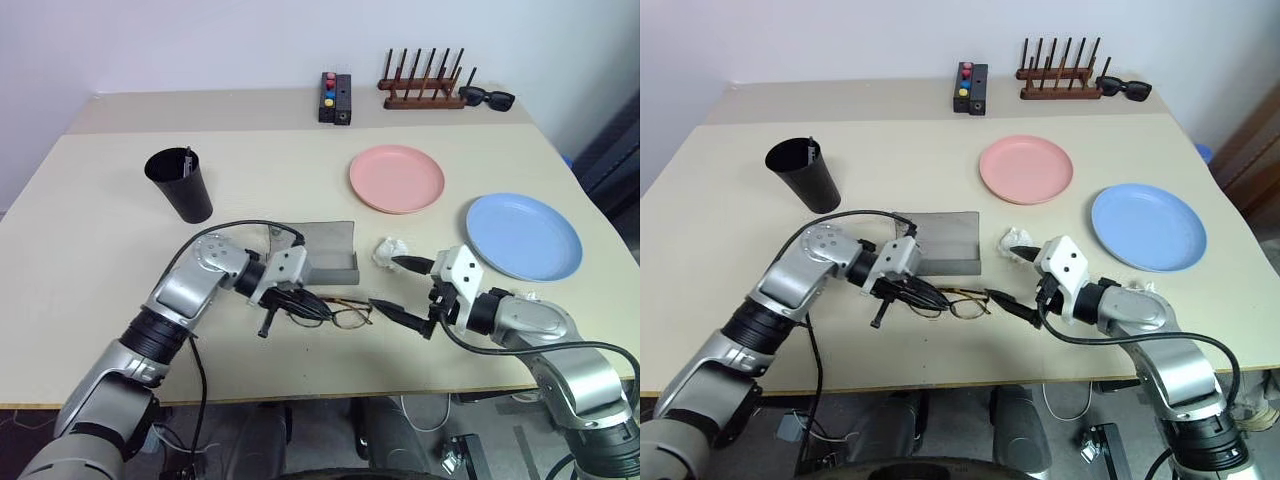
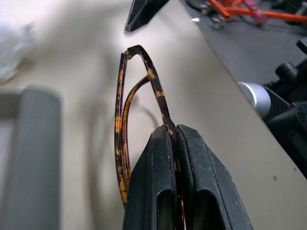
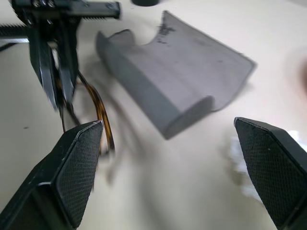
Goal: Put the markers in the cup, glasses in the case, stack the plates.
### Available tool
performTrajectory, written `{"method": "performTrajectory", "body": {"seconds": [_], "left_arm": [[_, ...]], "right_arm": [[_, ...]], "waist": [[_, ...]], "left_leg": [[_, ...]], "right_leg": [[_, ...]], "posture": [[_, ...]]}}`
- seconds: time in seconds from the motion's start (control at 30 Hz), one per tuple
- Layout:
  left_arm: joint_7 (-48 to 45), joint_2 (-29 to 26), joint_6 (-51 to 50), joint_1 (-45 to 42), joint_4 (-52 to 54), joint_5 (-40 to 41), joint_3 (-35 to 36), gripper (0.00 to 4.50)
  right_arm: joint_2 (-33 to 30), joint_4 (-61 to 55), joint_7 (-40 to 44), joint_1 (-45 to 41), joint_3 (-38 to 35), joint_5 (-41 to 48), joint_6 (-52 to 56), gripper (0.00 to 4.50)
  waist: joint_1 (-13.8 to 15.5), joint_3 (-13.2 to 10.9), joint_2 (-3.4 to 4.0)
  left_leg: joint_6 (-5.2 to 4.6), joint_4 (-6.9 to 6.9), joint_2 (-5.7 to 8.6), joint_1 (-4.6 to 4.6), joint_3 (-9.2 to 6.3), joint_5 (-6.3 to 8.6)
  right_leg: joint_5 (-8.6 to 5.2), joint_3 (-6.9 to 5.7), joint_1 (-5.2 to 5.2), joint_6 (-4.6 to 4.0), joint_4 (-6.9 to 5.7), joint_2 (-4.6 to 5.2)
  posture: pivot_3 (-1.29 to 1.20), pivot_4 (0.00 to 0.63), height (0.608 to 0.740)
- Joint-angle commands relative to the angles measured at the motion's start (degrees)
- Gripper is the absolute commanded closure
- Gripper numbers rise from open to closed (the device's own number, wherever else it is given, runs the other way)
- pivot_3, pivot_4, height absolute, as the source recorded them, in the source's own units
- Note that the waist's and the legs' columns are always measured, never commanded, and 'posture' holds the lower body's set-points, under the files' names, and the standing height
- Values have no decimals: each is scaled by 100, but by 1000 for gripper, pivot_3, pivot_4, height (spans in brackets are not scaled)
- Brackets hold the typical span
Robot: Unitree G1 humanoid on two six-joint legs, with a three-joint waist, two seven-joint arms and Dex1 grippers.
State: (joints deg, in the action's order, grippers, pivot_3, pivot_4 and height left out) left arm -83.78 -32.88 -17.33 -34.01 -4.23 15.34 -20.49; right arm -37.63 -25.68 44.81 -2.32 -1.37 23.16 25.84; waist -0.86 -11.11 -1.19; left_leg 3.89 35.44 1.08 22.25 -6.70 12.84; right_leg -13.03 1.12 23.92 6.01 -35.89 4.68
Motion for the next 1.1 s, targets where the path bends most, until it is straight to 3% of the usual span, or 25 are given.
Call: {"method": "performTrajectory", "body": {"seconds": [0.03, 0.33, 0.57, 1.1], "left_arm": [[-36, -243, -183, -64, 349, 367, 509, 4442], [566, -489, -50, -748, -259, 449, 1467, 4442], [611, -315, 834, -1127, -1345, -412, 880, 4442], [-148, 145, 815, -1098, -1838, -557, 319, 4442]], "right_arm": [[-188, -23, 130, 14, -421, 134, -122, 0], [-180, 55, 264, 62, -383, 91, -158, 0], [127, 63, 189, -195, 73, 37, -140, 0], [327, -144, -47, -182, 353, 48, -71, 0]], "waist": [[5, 0, 1], [10, -2, 0], [-6, -2, 1], [-2, -4, -3]], "left_leg": [[0, 0, 0, 2, 0, 0], [-2, 0, 1, 9, 1, 1], [-2, -3, 1, 9, 2, 1], [-2, -2, 2, 13, 2, 1]], "right_leg": [[0, 0, 1, 0, 1, 0], [0, 0, 9, 1, 3, 1], [2, 0, 10, 2, 6, 0], [3, 1, 13, 1, 6, 0]], "posture": [[0, 150, 740], [0, 150, 740], [0, 150, 740], [0, 150, 740]]}}
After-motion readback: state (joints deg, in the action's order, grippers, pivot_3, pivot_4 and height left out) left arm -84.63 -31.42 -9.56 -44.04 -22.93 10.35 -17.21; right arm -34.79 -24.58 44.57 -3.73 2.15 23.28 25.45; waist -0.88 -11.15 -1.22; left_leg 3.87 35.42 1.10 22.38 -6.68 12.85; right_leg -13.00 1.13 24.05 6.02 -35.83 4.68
